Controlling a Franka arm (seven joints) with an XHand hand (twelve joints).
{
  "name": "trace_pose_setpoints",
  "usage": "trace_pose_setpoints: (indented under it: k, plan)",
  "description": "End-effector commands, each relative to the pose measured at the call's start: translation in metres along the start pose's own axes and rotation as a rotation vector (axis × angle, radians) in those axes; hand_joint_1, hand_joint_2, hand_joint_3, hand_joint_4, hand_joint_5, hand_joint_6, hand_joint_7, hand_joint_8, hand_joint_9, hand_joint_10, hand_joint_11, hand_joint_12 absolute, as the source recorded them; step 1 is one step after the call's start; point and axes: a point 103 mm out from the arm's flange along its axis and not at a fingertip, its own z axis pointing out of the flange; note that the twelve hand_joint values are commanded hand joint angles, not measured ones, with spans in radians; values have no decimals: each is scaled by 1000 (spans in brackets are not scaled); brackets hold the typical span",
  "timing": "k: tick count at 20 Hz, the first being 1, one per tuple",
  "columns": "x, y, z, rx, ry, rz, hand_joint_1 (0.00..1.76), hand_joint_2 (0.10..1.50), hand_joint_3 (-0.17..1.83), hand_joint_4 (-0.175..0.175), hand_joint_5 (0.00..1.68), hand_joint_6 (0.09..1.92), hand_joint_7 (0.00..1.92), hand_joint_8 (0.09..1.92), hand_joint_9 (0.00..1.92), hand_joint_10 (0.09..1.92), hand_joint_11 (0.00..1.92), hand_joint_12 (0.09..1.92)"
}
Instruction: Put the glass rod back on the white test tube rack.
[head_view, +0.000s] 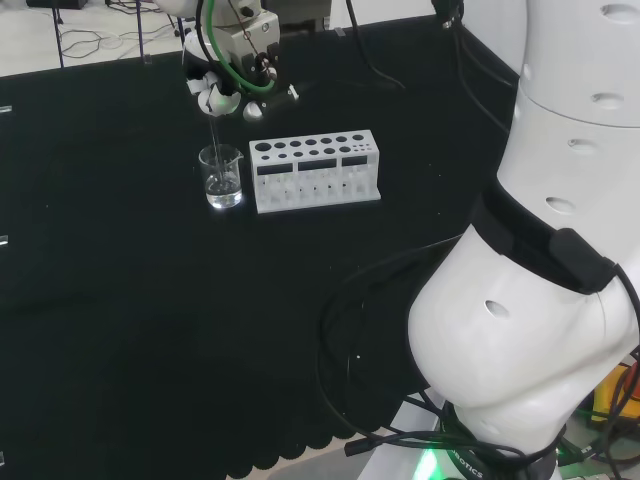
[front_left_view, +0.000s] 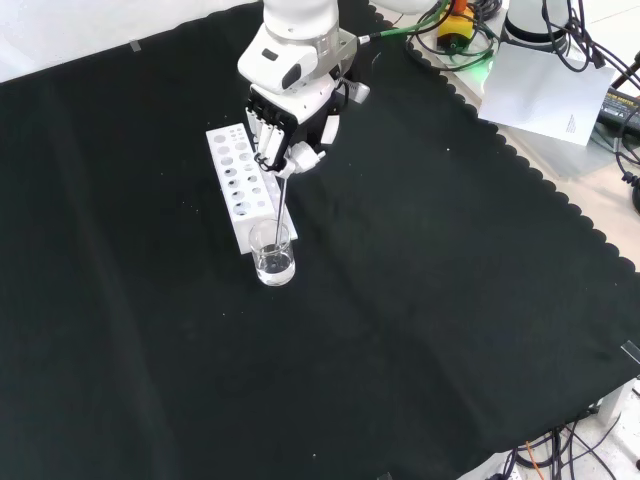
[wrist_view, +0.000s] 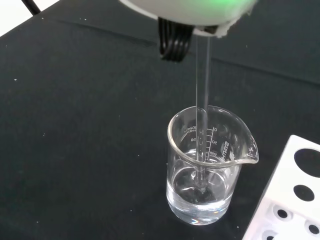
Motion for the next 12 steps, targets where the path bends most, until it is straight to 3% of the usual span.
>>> trace_pose_setpoints:
  k: [1,12]
  plan:
    - [0,-1,0,-3,7,1,1286,685,906,-175,948,1105,1062,1419,1458,1125,1568,920]
    - [-18,-13,-30,-33,36,44,1286,684,907,-175,949,1105,1062,1419,1458,1125,1568,919]
